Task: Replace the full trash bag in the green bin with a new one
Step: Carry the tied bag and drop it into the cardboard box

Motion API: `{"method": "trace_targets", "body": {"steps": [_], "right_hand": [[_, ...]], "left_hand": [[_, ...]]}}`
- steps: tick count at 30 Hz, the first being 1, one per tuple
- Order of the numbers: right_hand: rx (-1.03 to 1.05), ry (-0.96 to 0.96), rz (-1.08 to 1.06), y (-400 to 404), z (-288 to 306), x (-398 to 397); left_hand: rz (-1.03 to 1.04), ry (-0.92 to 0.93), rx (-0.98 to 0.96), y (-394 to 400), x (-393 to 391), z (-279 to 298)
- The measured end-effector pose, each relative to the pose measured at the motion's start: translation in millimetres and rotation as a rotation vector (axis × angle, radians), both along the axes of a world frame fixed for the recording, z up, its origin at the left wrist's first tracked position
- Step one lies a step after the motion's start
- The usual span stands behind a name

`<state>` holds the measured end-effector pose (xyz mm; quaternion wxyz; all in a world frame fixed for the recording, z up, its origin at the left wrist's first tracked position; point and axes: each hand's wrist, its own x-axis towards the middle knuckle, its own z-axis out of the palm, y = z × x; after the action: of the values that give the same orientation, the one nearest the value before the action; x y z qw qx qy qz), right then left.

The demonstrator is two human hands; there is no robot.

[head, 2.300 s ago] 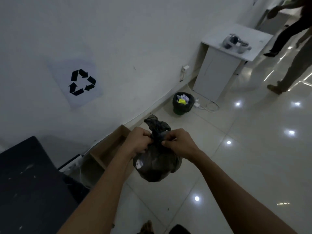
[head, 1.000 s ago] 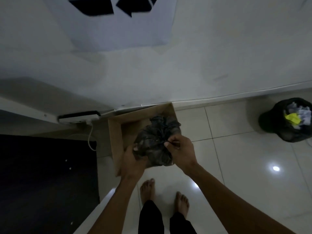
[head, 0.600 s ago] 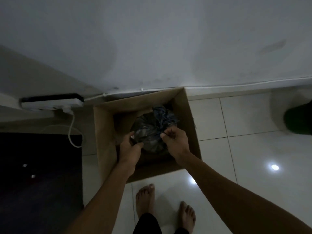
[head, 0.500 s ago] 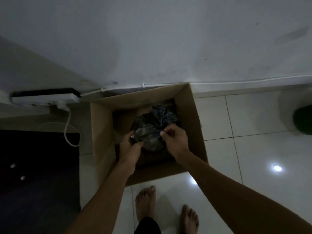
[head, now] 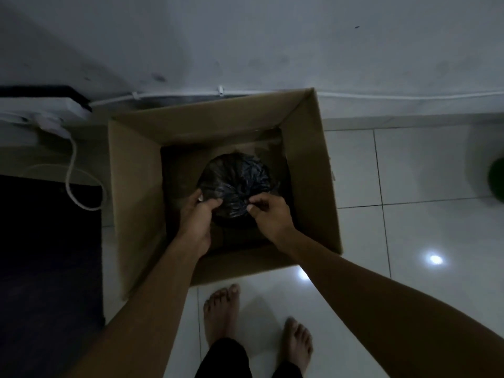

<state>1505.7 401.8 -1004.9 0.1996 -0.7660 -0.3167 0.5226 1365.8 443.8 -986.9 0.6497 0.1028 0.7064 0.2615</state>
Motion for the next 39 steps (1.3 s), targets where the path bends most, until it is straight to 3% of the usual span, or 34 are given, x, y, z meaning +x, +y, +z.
{"method": "trace_targets", "body": {"steps": [5,11,14,16,18,19,22,24,30,35,39], "right_hand": [[-0.094,0.030,0.143,-8.2,34.1,4.7],[-0.014,-0.196,0.204,-11.5,92.3,15.8],[0.024,-0.347,0.249,-9.9,121.7,20.9],[0.087,-0.569,0.268,-8.5,137.0,22.1],[0.096,-0.752,0.217,-7.5,142.6,25.2],[0.029,-0.774,0.181,-7.9,142.1,27.3],[-0.226,-0.678,0.094,-15.9,136.0,31.8],[-0.321,-0.572,0.040,-25.2,133.1,30.9],[-0.323,-0.431,-0.004,-46.2,129.6,27.7],[-0.360,-0.384,0.035,-38.5,147.6,26.9],[-0.354,-0.336,0.097,-31.5,184.6,14.0]], "left_hand": [[-0.139,0.026,-0.034,-9.6,-3.6,27.9],[-0.220,0.249,0.067,-1.1,-11.4,88.8],[-0.247,0.573,0.256,1.5,-22.3,118.5],[-0.272,0.848,0.370,1.8,-31.9,133.3],[-0.336,1.048,0.244,2.9,-42.2,136.1],[-0.350,1.039,0.092,3.6,-48.5,131.8],[-0.205,0.677,-0.175,2.3,-54.9,121.5],[-0.231,0.623,-0.156,0.2,-53.9,116.0],[-0.321,0.566,-0.069,13.7,-56.8,109.0],[-0.402,0.563,-0.111,14.4,-60.1,113.2],[-0.473,0.584,-0.174,-4.3,-66.7,148.6]]}}
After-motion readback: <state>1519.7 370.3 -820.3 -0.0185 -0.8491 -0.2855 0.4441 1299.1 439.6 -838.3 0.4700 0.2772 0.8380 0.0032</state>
